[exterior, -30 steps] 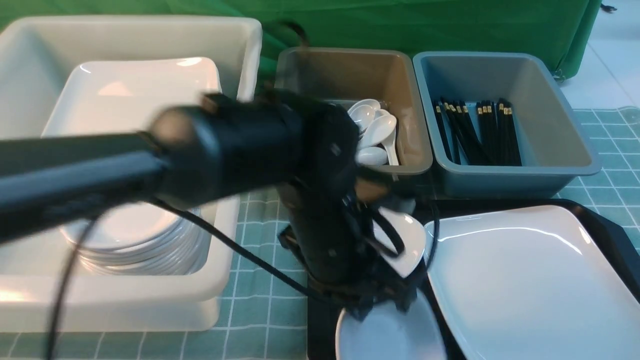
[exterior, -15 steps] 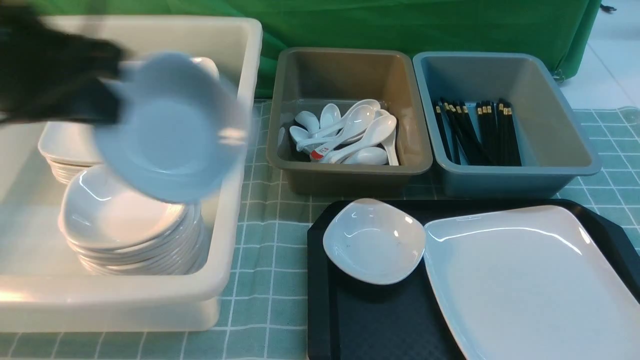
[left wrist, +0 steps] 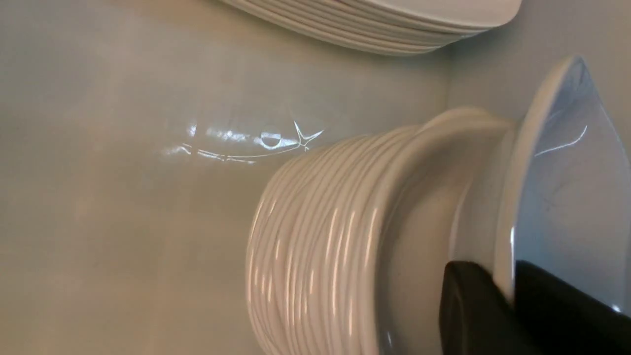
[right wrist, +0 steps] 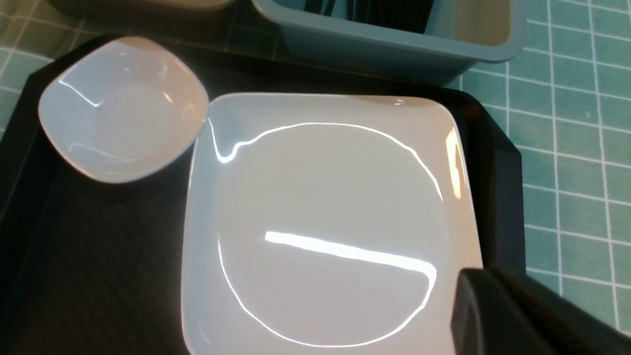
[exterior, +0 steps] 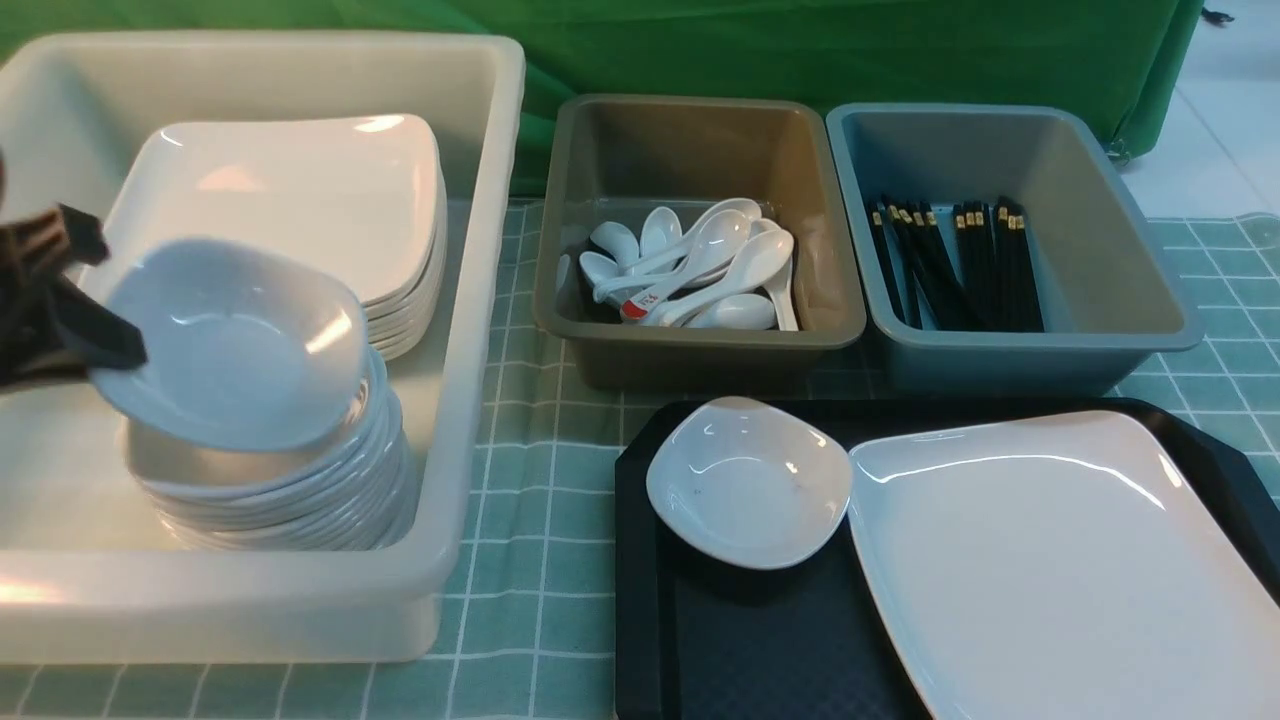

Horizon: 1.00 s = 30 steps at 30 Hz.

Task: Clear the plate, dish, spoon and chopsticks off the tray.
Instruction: Use the left arm to put the small plate into the large storage box on the left, then use the left arm to grab a small plate from the dinner plate

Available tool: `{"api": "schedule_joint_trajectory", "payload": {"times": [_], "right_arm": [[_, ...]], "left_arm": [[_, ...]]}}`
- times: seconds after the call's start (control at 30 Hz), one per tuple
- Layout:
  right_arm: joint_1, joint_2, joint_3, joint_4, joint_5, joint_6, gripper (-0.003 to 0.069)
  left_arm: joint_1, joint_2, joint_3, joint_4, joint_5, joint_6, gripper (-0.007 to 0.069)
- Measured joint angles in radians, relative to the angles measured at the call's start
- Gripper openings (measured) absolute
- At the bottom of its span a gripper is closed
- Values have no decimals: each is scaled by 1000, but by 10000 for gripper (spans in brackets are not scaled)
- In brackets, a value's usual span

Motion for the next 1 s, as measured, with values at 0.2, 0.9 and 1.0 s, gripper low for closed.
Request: {"api": "schedule_joint_trajectory", "payload": {"times": [0.2, 0.9, 1.0], "right_arm": [[0, 0, 0, 0, -9, -1, 34], [0, 0, 0, 0, -23, -5, 50], [0, 0, 0, 0, -19, -16, 52]], "left_arm": [[-13, -14, -32, 149, 86, -59, 381], [-821, 193, -290, 410, -2, -269, 20], [-862, 301, -332, 442, -3, -297, 48]]}}
